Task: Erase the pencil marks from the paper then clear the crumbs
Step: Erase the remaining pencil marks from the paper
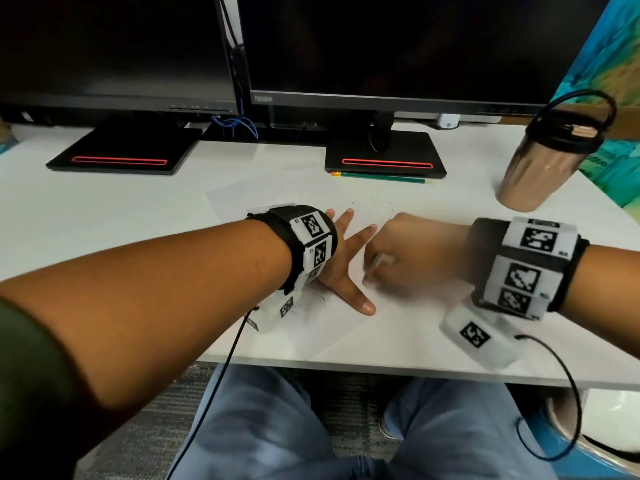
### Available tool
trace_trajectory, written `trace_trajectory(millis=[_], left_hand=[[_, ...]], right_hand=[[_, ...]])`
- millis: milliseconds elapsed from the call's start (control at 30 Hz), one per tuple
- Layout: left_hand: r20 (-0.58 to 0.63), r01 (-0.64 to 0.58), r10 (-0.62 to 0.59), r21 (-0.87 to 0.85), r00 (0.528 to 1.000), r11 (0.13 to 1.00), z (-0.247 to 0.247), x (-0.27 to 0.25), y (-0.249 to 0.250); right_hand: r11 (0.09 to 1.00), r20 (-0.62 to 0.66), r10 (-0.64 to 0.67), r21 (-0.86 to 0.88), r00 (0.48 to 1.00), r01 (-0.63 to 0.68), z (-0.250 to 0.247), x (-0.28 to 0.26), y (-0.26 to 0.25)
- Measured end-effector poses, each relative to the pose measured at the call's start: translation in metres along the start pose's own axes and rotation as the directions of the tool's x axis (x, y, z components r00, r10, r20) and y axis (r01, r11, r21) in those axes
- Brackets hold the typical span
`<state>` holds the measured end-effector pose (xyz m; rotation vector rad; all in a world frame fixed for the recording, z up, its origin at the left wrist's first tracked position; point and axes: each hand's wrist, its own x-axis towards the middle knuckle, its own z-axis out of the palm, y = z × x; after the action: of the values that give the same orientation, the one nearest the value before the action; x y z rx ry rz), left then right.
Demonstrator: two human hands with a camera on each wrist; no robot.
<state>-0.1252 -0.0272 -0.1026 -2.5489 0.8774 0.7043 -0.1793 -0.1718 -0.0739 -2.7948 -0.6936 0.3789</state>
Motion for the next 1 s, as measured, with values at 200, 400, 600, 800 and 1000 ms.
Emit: trace_trajectory(millis=[200, 400, 600, 800, 1000], left_hand=[[-0.003, -0.014, 0.014, 0.004, 1.0, 1.0, -0.002, -0.002, 0.0], [-0.009, 0.004, -0.004, 0.006, 1.0, 1.0, -0.001, 0.001, 0.0], [-0.019, 0.0, 0.0, 0.0, 1.0, 1.0, 0.001, 0.003, -0.002], [-0.009, 0.001, -0.001, -0.009, 1.0, 1.0, 0.001, 0.003, -0.001], [0.005, -0.031, 0.031, -0.03, 0.999, 0.999, 0.004, 0.0, -0.009]], right_hand=[[0.996, -0.03, -0.088, -0.004, 0.996, 0.088, 0.01, -0.002, -0.008], [1.0, -0.092, -0.026, 0.006, 0.995, 0.027, 0.006, -0.006, 0.001], [0.996, -0.087, 0.047, -0.066, 0.995, -0.053, 0.003, -0.008, 0.013], [0.999, -0.052, 0.049, 0.022, 0.997, -0.047, 0.008, -0.017, 0.007], [0.972, -0.101, 0.127, -0.184, 0.987, -0.145, -0.013, -0.008, 0.025]])
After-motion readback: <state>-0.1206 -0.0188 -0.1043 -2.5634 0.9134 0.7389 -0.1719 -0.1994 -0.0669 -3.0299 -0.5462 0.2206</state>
